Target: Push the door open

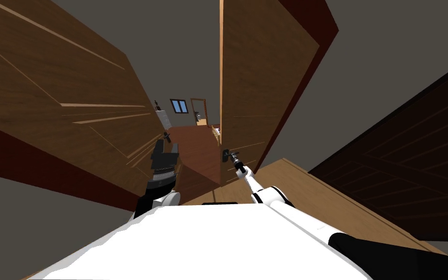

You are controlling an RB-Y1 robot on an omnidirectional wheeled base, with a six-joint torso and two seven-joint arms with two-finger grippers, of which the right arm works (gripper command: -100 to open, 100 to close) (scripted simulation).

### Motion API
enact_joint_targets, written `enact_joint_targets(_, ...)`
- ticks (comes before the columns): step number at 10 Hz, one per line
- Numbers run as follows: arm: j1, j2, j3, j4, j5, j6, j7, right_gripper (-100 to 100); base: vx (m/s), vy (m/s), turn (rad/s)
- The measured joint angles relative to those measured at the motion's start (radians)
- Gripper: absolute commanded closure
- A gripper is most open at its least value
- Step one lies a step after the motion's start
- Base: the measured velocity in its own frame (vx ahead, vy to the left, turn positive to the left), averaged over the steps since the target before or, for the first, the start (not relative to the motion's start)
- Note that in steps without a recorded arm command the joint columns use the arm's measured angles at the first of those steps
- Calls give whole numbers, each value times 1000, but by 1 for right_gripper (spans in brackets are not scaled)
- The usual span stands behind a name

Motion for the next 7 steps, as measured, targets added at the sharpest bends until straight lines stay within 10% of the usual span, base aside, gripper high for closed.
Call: enact_joint_targets(7, -7, -8, -59, 16, -30, -4, 44, 100, 163, 115, -39)
